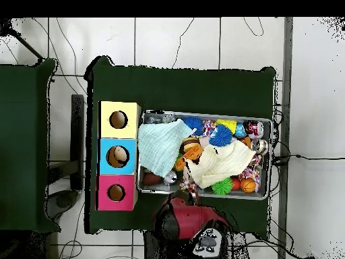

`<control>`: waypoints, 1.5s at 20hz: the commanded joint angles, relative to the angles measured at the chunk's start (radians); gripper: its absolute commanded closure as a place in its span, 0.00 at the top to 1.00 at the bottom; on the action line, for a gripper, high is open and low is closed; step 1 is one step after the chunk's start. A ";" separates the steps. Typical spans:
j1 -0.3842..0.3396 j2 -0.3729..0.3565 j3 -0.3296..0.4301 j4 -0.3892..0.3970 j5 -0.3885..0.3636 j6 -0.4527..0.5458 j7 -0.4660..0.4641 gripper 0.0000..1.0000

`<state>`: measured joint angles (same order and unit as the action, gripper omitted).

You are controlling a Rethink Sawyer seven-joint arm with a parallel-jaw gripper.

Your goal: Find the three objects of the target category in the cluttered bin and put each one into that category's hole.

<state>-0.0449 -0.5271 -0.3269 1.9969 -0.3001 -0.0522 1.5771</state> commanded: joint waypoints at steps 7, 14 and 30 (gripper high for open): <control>-0.053 -0.212 0.087 0.106 0.053 0.232 0.149 0.00; -0.070 -0.298 0.144 0.116 0.081 0.341 0.128 0.00; -0.043 -0.255 0.222 -0.106 0.224 0.572 0.139 0.00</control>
<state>-0.0911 -0.8164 -0.2157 2.0552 -0.1570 0.3588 1.5771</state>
